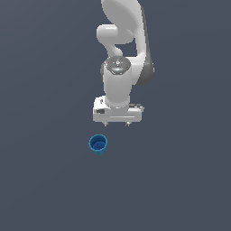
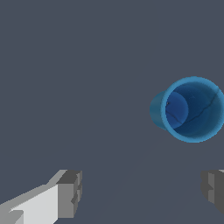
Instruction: Pick up the object and move it to a goal position.
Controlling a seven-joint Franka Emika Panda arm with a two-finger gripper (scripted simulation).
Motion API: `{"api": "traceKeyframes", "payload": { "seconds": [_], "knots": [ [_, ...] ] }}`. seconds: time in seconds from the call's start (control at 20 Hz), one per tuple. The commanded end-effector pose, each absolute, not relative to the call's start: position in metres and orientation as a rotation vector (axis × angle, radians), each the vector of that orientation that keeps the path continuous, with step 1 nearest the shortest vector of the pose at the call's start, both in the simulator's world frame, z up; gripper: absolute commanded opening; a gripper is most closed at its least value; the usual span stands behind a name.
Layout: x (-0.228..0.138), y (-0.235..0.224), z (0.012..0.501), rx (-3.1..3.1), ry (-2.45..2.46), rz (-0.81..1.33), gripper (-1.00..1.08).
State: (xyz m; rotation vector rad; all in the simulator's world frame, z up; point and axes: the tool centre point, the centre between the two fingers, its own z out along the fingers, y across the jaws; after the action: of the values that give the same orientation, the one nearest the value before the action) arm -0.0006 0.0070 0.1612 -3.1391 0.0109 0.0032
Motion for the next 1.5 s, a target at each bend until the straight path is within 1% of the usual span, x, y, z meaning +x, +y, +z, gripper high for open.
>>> {"api": "traceKeyframes", "payload": {
  "seconds": [0.0,0.35,0.75,1.1,1.45],
  "knots": [
    [-0.001,0.007,0.161,-3.139,0.011,0.003,0.28],
    [0.002,0.014,0.170,-3.131,-0.026,-0.012,0.28],
    [0.006,0.010,0.165,-3.138,0.025,-0.031,0.28],
    [0.019,0.000,0.152,-3.151,0.178,-0.095,0.28],
    [0.039,-0.019,0.131,-3.150,0.428,-0.212,0.28]
  ]
}}
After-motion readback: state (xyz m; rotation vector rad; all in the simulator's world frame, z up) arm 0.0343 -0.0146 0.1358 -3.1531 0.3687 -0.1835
